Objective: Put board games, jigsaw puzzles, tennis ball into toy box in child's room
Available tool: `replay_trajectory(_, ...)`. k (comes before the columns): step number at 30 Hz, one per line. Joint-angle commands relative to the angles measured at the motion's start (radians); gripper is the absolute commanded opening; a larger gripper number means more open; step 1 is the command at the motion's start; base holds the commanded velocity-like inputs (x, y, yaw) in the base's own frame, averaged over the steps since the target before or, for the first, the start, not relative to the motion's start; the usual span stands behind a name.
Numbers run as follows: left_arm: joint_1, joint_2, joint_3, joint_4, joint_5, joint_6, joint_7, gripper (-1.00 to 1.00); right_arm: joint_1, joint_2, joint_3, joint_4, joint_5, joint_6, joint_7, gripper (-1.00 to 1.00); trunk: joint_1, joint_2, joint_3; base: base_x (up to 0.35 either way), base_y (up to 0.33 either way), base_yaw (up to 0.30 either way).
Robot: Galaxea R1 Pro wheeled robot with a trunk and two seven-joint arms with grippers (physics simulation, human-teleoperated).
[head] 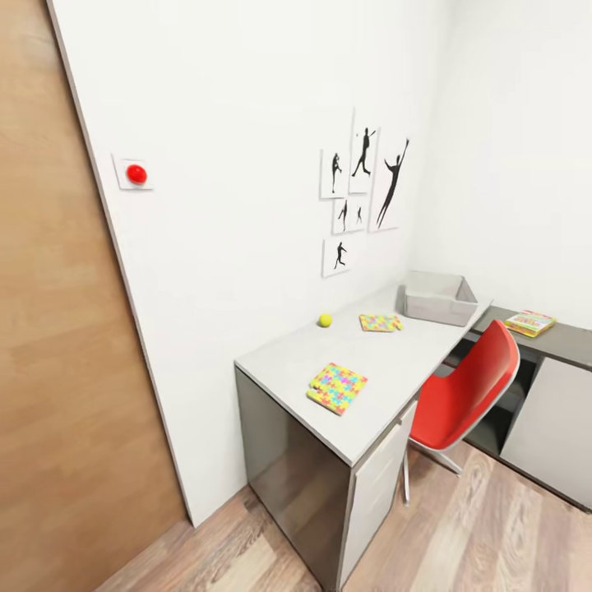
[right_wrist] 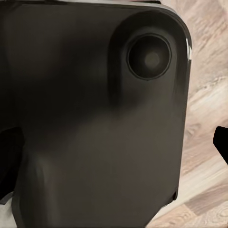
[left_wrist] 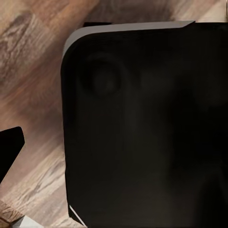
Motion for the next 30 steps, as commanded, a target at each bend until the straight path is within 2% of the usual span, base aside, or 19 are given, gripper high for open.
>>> replay_trajectory(1,0.000,0.000,0.000,0.000,0.000,-0.004,-0.001,1.00,0.000,0.000,0.000,0.000,-0.001,-0.004,0.000,1.00,0.000,0.000,-0.001,0.000,0.000,-0.274)
replay_trajectory(23,0.000,0.000,-0.002,0.000,-0.004,-0.005,-0.002,1.00,0.000,-0.004,-0.001,0.000,-0.001,-0.007,0.000,1.00,0.000,0.000,-0.001,0.000,0.000,-0.276)
replay_trajectory(30,0.000,0.001,-0.010,0.000,-0.006,-0.005,-0.002,1.00,0.000,-0.005,0.000,0.000,0.001,-0.008,0.000,1.00,-0.027,0.049,0.021,0.000,0.000,-0.179)
